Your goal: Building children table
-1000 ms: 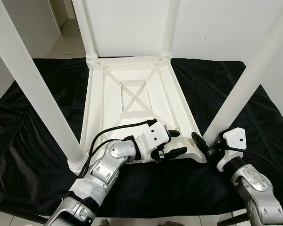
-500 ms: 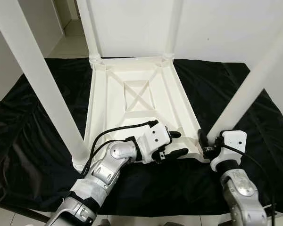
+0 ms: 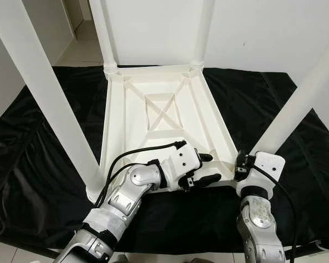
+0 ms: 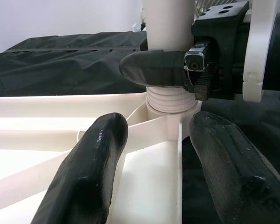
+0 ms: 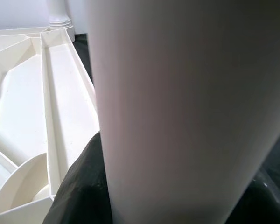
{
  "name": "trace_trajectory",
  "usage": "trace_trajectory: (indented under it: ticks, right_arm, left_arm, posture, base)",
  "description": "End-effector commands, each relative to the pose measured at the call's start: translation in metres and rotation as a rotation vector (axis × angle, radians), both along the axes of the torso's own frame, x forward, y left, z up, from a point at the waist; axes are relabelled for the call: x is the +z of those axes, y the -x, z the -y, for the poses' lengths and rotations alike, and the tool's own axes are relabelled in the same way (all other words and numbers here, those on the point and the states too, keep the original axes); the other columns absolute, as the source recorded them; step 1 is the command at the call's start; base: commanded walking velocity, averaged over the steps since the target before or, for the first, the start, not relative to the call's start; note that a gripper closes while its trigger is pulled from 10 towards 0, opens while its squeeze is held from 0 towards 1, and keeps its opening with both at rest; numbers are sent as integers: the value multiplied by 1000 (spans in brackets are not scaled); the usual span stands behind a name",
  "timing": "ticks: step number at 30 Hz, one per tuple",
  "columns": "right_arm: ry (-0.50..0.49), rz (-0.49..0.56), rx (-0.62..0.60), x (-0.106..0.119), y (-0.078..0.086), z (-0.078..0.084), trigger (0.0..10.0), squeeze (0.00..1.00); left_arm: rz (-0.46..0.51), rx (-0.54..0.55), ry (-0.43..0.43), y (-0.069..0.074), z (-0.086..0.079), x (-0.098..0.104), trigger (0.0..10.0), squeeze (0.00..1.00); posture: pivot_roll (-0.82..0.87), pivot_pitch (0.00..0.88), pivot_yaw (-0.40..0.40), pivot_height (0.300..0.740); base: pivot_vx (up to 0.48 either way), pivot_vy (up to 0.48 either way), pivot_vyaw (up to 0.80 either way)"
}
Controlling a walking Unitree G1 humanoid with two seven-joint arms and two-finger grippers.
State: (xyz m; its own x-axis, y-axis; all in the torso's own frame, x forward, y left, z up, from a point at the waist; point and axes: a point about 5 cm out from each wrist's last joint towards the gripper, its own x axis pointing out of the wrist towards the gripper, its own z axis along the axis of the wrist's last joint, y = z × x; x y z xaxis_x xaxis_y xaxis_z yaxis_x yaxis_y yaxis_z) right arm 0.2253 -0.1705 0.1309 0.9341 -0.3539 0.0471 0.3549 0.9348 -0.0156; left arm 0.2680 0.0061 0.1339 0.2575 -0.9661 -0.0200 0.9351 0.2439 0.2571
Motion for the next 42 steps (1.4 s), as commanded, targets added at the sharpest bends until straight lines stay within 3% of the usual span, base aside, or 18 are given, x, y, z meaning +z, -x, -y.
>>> trace_trajectory:
  ticks: [1, 3, 4, 5, 6, 8, 13, 14, 15, 16, 21, 34, 35, 37, 38, 39, 40, 42]
  right_arm:
    - [-55, -39, -37, -8, 0, -4, 10000, 0]
    - [-49, -30, -37, -5, 0, -2, 10000, 0]
    - [-50, -23, -35, -4, 0, -1, 10000, 388]
    - [-50, -19, -40, -2, 0, -1, 10000, 388]
    - [-49, -13, -25, -1, 0, -2, 10000, 1000]
    - [-49, -13, -25, -1, 0, -2, 10000, 1000]
    - [-1, -13, 124, 3, 0, 3, 10000, 1000]
    - [34, -19, 170, 5, 1, 9, 10000, 435]
    - [69, -29, 245, 8, 3, 16, 10000, 0]
    - [69, -29, 245, 8, 3, 16, 10000, 0]
    - [154, -65, 468, 12, 8, 29, 10000, 0]
    - [187, -90, 712, 13, -4, 36, 9843, 0]
    - [186, -97, 730, 13, -5, 37, 7843, 0]
    - [186, -97, 730, 13, -5, 37, 7843, 0]
    - [185, -103, 745, 12, -7, 38, 5373, 0]
    - [185, -103, 745, 12, -7, 38, 5373, 0]
    - [193, -118, 759, 10, -7, 39, 4196, 0]
    - [198, -128, 768, 9, -8, 40, 4196, 0]
  left_arm:
    - [-5, -23, -18, 3, -1, -5, 10000, 0]
    - [-4, -23, -17, 3, 0, -5, 10000, 0]
    - [-3, -23, -17, 3, 0, -5, 10000, 0]
    - [-2, -22, -16, 3, -1, -4, 10000, 0]
    - [-2, -20, -15, 3, -1, -4, 10000, 0]
    - [-2, -20, -15, 3, -1, -4, 10000, 0]
    - [-4, -17, -16, 4, -2, -4, 10000, 0]
    - [-3, -17, -16, 4, -2, -4, 10000, 0]
    - [-3, -19, -16, 3, -2, -4, 10000, 0]
    - [-3, -19, -16, 3, -2, -4, 10000, 0]
    - [-3, -19, -18, 1, -2, -3, 10000, 0]
    - [2, -21, -17, 0, -1, 0, 10000, 0]
    - [3, -21, -17, -1, -1, 0, 10000, 0]
    - [3, -21, -17, -1, -1, 0, 10000, 0]
    - [4, -20, -17, -2, -1, 0, 10000, 0]
    - [4, -20, -17, -2, -1, 0, 10000, 0]
    - [2, -19, -16, -2, -1, 1, 10000, 0]
    - [1, -18, -15, -2, -1, 1, 10000, 0]
  posture:
    - [-86, 0, 11, 740]
    - [-85, 0, 9, 740]
    - [-82, 0, 8, 740]
    - [-82, 0, 8, 740]
    - [-79, 0, 8, 740]
    - [-79, 0, 8, 740]
    - [-86, 0, 15, 740]
    - [-88, 0, 16, 740]
    - [-92, 0, 18, 740]
    - [-92, 0, 18, 740]
    - [-98, 2, 22, 740]
    - [-88, 0, 32, 740]
    - [-87, 0, 31, 740]
    - [-87, 0, 31, 740]
    - [-86, 0, 31, 740]
    - [-86, 0, 31, 740]
    - [-83, 0, 28, 740]
    - [-83, 0, 28, 740]
  base:
    - [0, 0, 0]
    - [0, 0, 0]
    - [0, 0, 0]
    - [0, 0, 0]
    - [0, 0, 0]
    - [0, 0, 0]
    - [0, 0, 0]
    - [0, 0, 0]
    - [0, 0, 0]
    - [0, 0, 0]
    - [0, 0, 0]
    - [0, 0, 0]
    - [0, 0, 0]
    - [0, 0, 0]
    - [0, 0, 0]
    - [0, 0, 0]
    - [0, 0, 0]
    - [0, 0, 0]
